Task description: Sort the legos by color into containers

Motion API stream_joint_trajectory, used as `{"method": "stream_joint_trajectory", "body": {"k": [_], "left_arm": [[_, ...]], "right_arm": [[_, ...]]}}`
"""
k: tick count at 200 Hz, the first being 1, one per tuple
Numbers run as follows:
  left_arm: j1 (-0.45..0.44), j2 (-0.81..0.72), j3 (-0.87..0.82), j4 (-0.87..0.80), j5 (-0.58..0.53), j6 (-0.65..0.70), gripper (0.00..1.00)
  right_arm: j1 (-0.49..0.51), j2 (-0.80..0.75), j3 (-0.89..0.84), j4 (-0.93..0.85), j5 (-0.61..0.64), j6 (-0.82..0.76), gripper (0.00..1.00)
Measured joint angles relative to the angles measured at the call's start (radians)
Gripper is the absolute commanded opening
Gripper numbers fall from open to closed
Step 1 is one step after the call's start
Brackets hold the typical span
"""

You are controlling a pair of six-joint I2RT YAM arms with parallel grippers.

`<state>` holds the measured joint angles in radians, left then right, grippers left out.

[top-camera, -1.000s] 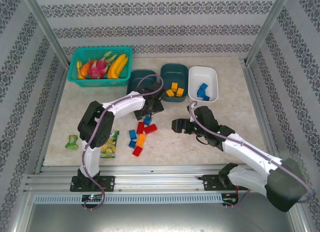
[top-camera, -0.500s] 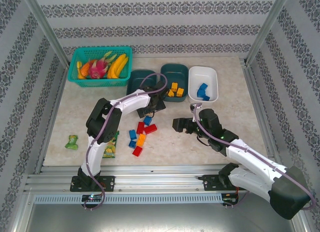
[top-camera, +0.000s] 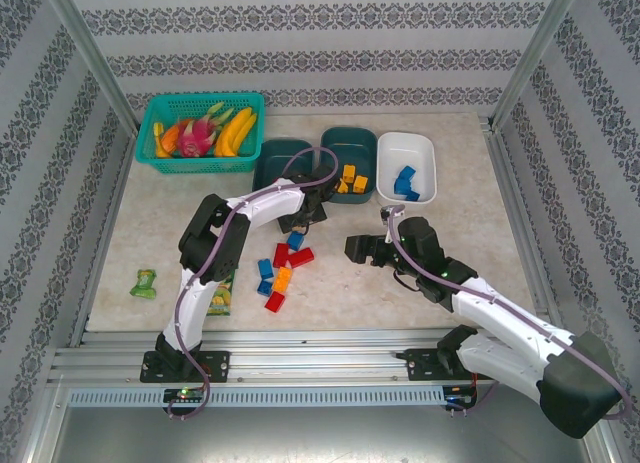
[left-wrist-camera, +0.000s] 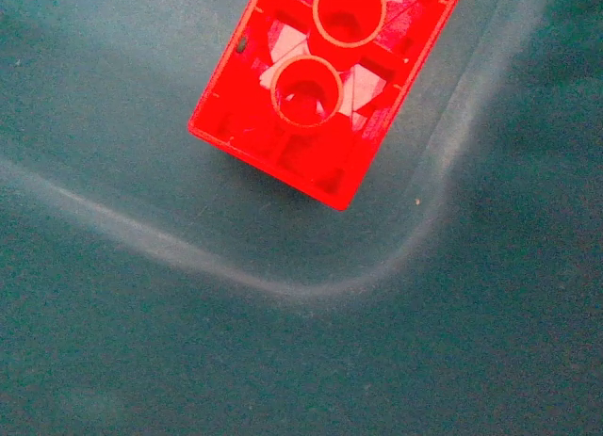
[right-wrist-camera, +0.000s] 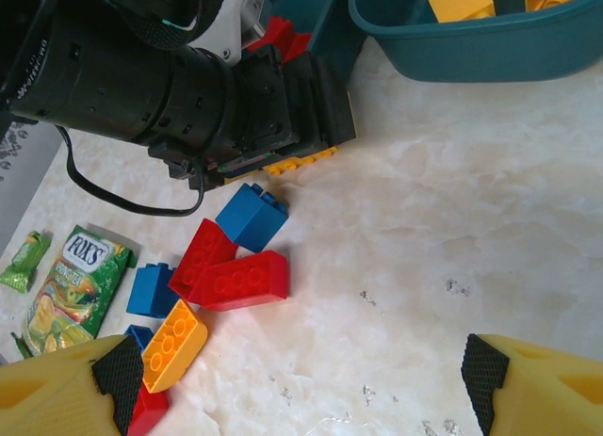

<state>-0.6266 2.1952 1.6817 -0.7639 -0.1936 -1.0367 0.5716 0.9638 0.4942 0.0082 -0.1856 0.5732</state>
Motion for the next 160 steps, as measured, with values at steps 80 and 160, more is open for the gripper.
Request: {"method": "stream_joint_trajectory", "body": {"k": [80, 160], "left_arm": [[-0.003, -0.039, -0.033, 0.002, 0.010, 0.028, 0.62], [-0.049, -0.251, -0.108, 0.033, 0.081, 0.021, 0.59]], "right_arm": [[0.000, 0.027, 0.031, -0.021, 0.004, -0.002, 0.89], [-0.020, 0.011, 0.088, -0.050, 0.032, -0.005, 0.89]]}}
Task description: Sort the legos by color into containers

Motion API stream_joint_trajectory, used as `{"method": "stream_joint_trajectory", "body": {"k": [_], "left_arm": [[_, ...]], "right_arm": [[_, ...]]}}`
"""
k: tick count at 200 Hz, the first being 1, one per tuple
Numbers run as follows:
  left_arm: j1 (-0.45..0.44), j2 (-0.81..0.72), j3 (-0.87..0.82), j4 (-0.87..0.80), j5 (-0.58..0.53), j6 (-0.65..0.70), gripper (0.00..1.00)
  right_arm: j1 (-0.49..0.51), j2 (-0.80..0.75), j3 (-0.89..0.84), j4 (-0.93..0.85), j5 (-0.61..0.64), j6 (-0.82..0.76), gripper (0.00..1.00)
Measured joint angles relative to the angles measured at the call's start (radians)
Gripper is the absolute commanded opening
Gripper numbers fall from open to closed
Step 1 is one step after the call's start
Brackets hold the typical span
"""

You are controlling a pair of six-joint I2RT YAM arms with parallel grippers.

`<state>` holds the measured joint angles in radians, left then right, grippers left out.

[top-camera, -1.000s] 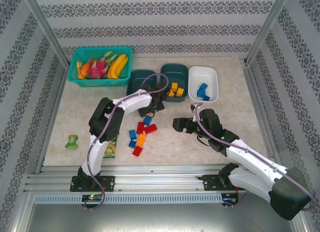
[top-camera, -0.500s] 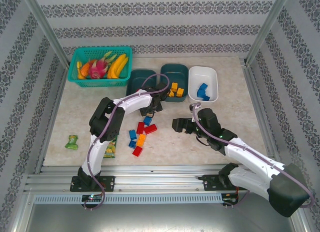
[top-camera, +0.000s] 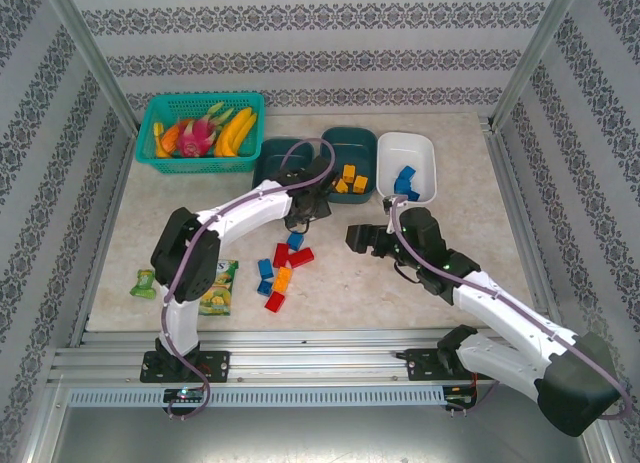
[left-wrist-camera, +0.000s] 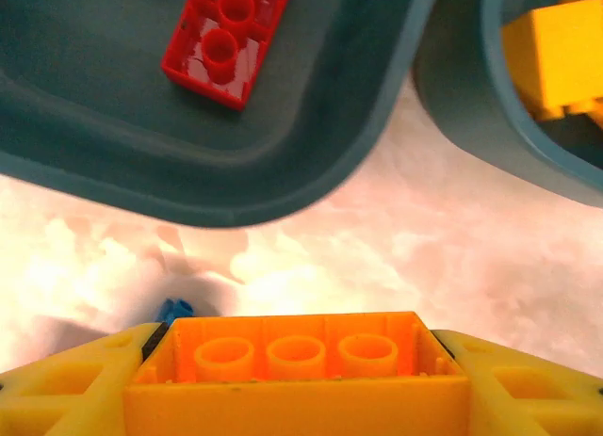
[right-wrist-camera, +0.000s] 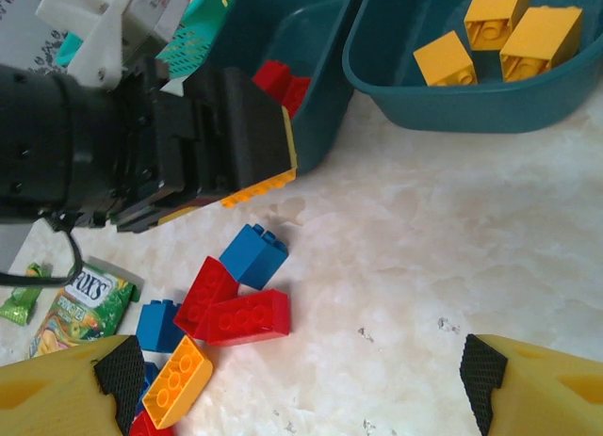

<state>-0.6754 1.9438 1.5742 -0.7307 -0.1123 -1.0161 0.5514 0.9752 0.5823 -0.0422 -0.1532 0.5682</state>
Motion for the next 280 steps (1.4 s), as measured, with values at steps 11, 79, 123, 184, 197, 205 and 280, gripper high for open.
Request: {"method": "stream_joint_trajectory", "body": {"k": [11, 79, 123, 184, 197, 205, 280], "left_arm": [[-0.002, -0.018, -0.011, 0.005, 0.014, -0.006, 0.59], [0.005, 0.101, 0.361, -0.010, 0.050, 0.026, 0.61], [0.058, 0.404, 0.743, -0.006, 0.077, 0.061, 0.62], [0.135, 0.636, 0.862, 0.145, 0.087, 0.066, 0.68], [0.141, 0.666, 0.898, 0.177, 0.086, 0.065, 0.70], [0.142, 0.683, 0.923, 0.192, 0.086, 0.062, 0.71], [0.140, 0.720, 0.965, 0.244, 0.082, -0.015, 0.73]], "right_arm": [[0.000, 0.000, 0.002, -0.003, 0.006, 0.001, 0.89], [-0.061, 0.011, 0.057, 0.043, 0.106, 0.063, 0.89], [-0.173, 0.176, 0.189, 0.099, 0.123, 0.116, 0.89], [-0.209, 0.254, 0.258, 0.123, 0.121, 0.170, 0.89], [-0.209, 0.254, 0.258, 0.123, 0.120, 0.180, 0.89], [-0.209, 0.254, 0.257, 0.125, 0.120, 0.189, 0.89], [-0.209, 0.254, 0.219, 0.145, 0.119, 0.230, 0.89]]}}
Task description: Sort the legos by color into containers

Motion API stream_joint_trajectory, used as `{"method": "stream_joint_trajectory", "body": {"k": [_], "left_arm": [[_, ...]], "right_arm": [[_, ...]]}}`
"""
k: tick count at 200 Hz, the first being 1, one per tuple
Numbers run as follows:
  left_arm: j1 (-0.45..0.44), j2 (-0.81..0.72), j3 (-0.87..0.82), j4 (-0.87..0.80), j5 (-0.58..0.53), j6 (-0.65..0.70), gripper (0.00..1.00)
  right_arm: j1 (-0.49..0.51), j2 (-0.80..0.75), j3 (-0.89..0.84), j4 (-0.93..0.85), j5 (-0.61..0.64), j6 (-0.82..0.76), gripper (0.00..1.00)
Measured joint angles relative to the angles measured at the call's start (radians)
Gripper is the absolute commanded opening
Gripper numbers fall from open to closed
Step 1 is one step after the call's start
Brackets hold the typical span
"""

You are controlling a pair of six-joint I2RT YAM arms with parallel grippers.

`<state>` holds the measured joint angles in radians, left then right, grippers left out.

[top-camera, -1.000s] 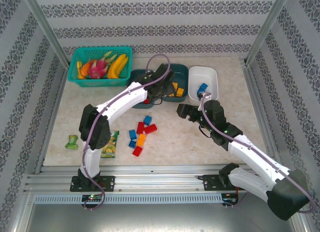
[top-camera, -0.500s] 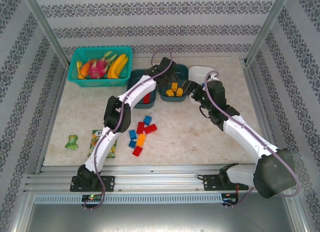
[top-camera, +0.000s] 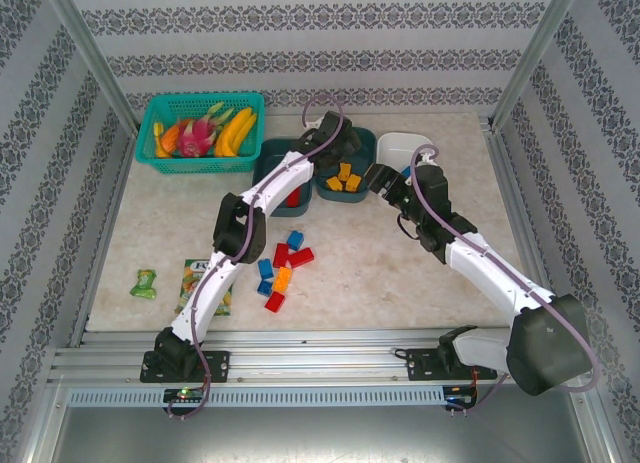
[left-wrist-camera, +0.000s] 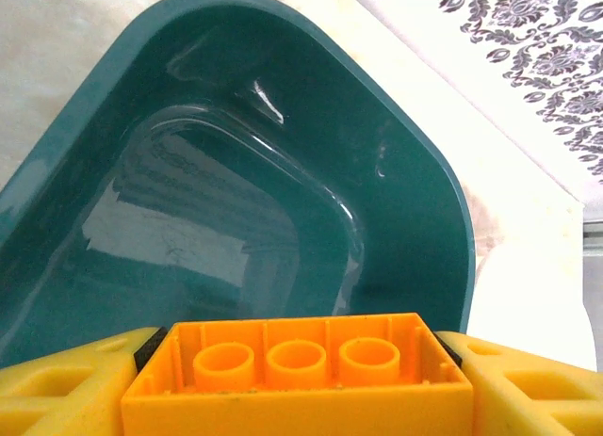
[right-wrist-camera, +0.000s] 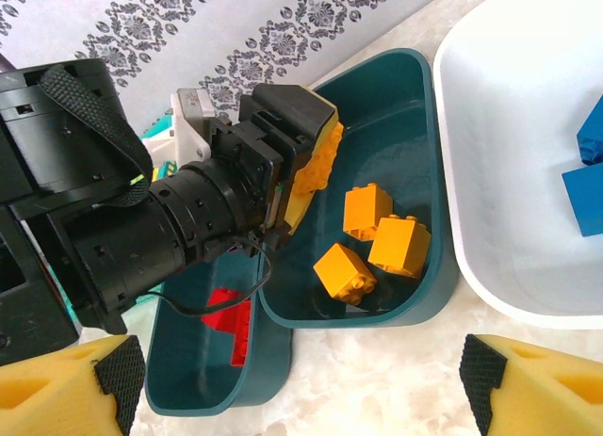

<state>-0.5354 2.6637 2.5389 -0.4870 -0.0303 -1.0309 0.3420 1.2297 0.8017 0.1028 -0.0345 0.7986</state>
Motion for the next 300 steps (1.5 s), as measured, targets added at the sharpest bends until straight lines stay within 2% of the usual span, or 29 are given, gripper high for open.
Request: {"method": "stream_joint_trajectory", "body": {"k": [79, 144, 170, 198, 214, 239, 258, 300], "left_arm": [[-0.001, 0.097, 0.051, 0.059, 0.013, -0.055, 0.77], [-0.001, 0.089, 0.053, 0.059, 0.016, -0.062, 0.87], [-0.001, 0.015, 0.048, -0.004, 0.011, -0.054, 0.90], [-0.001, -0.220, -0.053, -0.086, 0.008, -0.014, 0.93], [0.001, -0.417, -0.190, -0.095, 0.010, 0.022, 0.94], [0.010, -0.767, -0.517, -0.086, 0.032, 0.072, 0.95], [0.039, -1.005, -0.805, -0.078, 0.055, 0.120, 0.95], [0.071, -1.340, -1.355, -0.128, 0.137, 0.217, 0.95]], "right_arm": [[0.000, -0.001, -0.007, -0.002, 0.000, 0.011, 0.89], [0.000, -0.006, -0.010, -0.017, -0.007, -0.006, 0.88], [0.002, -0.021, -0.006, -0.071, -0.008, -0.054, 0.87], [0.042, -0.052, 0.033, -0.161, 0.004, -0.120, 0.85], [0.095, -0.055, 0.081, -0.215, 0.016, -0.148, 0.83], [0.203, -0.032, 0.153, -0.277, 0.049, -0.163, 0.81], [0.294, 0.040, 0.218, -0.325, 0.072, -0.149, 0.78], [0.420, 0.297, 0.386, -0.465, 0.112, -0.063, 0.71]]}}
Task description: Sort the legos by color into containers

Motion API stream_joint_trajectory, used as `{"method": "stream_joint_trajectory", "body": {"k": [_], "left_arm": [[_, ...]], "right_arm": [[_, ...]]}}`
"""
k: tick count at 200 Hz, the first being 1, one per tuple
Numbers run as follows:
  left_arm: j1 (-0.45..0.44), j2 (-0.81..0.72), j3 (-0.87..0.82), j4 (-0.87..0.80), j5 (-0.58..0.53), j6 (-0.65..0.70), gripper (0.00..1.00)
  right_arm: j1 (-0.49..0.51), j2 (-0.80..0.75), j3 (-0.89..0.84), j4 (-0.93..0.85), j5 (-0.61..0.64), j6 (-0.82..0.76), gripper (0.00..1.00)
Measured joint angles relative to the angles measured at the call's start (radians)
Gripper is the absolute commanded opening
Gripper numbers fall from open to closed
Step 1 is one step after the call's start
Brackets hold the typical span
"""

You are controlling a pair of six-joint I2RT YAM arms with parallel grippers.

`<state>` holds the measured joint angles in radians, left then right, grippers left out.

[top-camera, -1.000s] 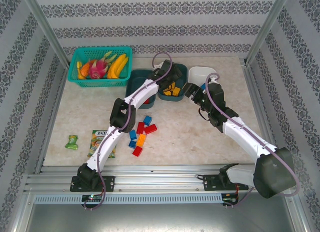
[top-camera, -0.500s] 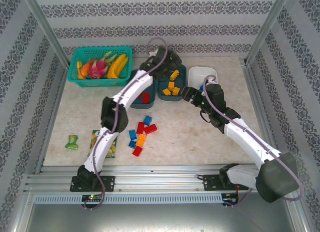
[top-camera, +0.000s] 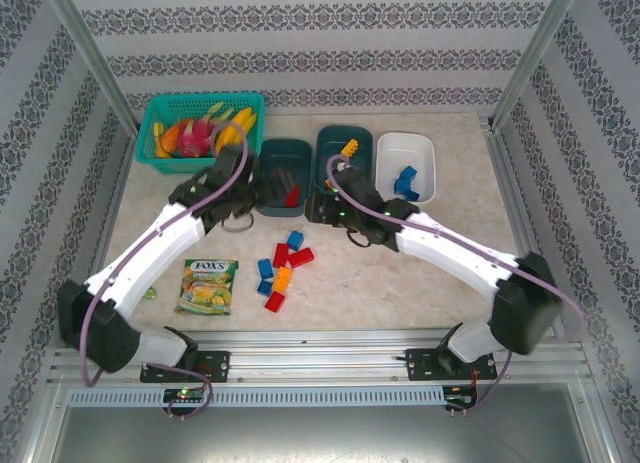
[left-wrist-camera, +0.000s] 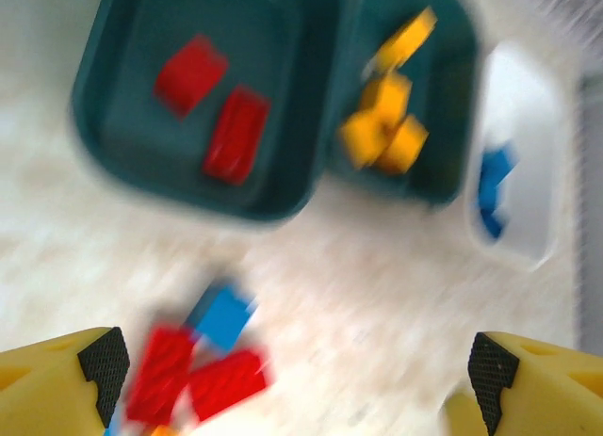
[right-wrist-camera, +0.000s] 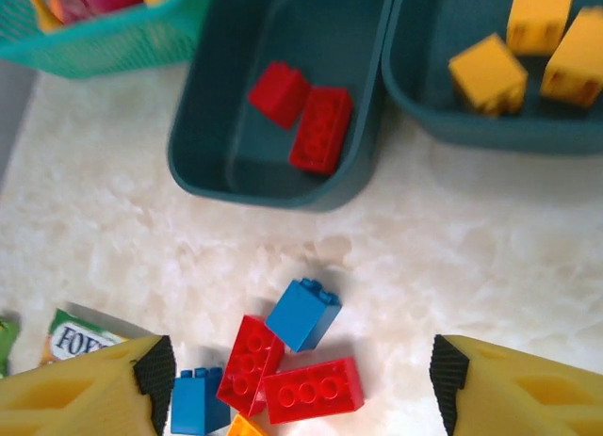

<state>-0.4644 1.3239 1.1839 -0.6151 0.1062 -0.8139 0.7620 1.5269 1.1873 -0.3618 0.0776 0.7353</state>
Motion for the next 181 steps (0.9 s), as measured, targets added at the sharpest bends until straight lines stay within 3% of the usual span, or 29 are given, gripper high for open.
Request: {"method": "stream_joint_trajectory", "body": {"k": [37, 81, 124, 181], "left_arm": [[0.000, -0.288, -0.339, -0.060, 0.080, 0.046, 0.95], [0.000, -0.544, -0.449, -0.102, 0.123, 0.064, 0.95], [0.000, -0.639, -0.465, -0.142, 0.134, 0.066, 0.95], [0.000, -0.656, -0.468, -0.163, 0.134, 0.066, 0.95]], "right_arm": [[0.048, 0.253, 0.184, -0.116, 0.013, 0.114, 0.72], [0.054, 0.474, 0.324, -0.209, 0.011, 0.235, 0.68], [0.054, 0.570, 0.403, -0.240, 0.008, 0.275, 0.63], [0.071, 0.614, 0.435, -0.240, -0.011, 0.323, 0.56]]}}
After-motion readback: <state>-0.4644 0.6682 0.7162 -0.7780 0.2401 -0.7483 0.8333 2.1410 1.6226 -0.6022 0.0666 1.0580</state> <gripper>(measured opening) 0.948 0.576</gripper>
